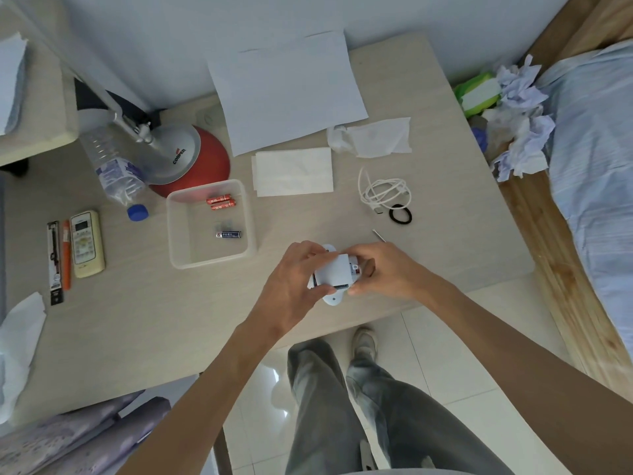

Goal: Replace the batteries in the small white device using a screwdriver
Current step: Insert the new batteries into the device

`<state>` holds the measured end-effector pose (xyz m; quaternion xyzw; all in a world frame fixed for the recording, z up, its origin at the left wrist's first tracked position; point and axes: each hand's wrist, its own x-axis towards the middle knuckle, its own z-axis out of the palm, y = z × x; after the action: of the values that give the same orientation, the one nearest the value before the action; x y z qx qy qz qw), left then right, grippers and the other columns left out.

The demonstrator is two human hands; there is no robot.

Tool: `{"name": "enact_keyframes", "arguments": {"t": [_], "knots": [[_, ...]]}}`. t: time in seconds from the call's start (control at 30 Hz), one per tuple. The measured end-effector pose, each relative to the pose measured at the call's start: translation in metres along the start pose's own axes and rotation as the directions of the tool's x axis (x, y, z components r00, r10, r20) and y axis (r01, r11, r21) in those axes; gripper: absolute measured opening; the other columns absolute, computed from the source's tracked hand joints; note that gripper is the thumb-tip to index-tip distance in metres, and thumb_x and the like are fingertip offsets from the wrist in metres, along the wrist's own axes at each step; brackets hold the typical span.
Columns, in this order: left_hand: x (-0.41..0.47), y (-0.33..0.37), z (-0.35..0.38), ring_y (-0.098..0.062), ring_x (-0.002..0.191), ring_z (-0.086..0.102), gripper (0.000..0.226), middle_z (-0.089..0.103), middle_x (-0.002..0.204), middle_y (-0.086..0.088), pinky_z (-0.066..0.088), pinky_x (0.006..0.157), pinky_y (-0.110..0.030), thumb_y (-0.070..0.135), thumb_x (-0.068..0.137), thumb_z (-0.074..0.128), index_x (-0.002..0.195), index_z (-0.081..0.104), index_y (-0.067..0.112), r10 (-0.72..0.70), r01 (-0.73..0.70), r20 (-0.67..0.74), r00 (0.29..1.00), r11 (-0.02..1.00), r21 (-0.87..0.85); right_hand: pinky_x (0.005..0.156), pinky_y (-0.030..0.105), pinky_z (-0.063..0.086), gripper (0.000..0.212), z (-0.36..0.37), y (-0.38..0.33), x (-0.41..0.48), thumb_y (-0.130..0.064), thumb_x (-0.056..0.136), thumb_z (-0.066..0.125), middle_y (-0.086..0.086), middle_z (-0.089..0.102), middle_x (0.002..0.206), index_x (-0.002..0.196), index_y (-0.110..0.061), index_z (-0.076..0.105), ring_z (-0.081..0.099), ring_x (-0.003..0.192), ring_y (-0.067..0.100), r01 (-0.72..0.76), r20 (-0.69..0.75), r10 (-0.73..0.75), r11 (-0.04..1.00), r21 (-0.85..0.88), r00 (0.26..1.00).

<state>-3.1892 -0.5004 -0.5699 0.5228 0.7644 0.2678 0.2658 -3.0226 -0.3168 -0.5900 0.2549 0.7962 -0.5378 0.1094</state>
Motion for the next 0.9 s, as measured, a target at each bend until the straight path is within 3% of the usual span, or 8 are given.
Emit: {"name": "enact_keyframes", "arguments": {"t": [0.13, 0.4, 0.6, 0.9], "knots": [[-0.003, -0.009, 0.000, -0.021, 0.121, 0.056, 0.060, 0.062, 0.134, 0.001, 0.057, 0.095, -0.042, 0.014, 0.080, 0.093, 0.136, 0.072, 0.017, 0.015, -0.016, -0.019, 1.000, 0.999, -0.043, 0.073, 0.021, 0.053, 0.054, -0.001, -0.002, -0.002, -0.016, 0.073, 0.096, -0.017, 0.078, 0.096, 0.124, -0.024, 0.077, 0.070, 0.077, -0.004, 0.003, -0.005, -0.003, 1.000, -0.005, 1.000], [-0.005, -0.011, 0.002, -0.022, 0.119, 0.059, 0.057, 0.066, 0.131, 0.000, 0.050, 0.097, -0.030, 0.023, 0.077, 0.091, 0.132, 0.075, 0.016, 0.032, -0.038, -0.050, 0.998, 0.990, -0.133, 0.074, 0.023, 0.055, 0.054, -0.001, -0.001, -0.001, -0.015, 0.072, 0.096, -0.020, 0.077, 0.092, 0.122, -0.024, 0.078, 0.071, 0.078, 0.000, 0.005, -0.003, -0.005, 1.000, -0.015, 1.000], [-0.006, -0.019, 0.006, -0.024, 0.119, 0.060, 0.058, 0.066, 0.131, 0.001, 0.055, 0.096, -0.037, 0.013, 0.075, 0.097, 0.129, 0.075, 0.016, 0.026, -0.039, -0.093, 0.995, 0.989, -0.145, 0.077, 0.036, 0.059, 0.050, -0.002, -0.004, -0.001, -0.019, 0.074, 0.096, -0.021, 0.077, 0.094, 0.120, -0.025, 0.078, 0.071, 0.077, 0.003, 0.012, -0.006, -0.012, 1.000, -0.019, 1.000], [-0.005, -0.028, 0.006, -0.019, 0.118, 0.065, 0.061, 0.064, 0.129, 0.003, 0.061, 0.095, -0.041, 0.016, 0.074, 0.100, 0.129, 0.074, 0.021, -0.060, 0.032, -0.091, 0.994, 0.958, -0.285, 0.076, 0.029, 0.057, 0.051, -0.003, -0.008, 0.000, -0.015, 0.076, 0.096, -0.015, 0.079, 0.094, 0.123, -0.022, 0.078, 0.069, 0.073, -0.004, 0.007, 0.002, -0.007, 1.000, -0.017, 1.000]]}}
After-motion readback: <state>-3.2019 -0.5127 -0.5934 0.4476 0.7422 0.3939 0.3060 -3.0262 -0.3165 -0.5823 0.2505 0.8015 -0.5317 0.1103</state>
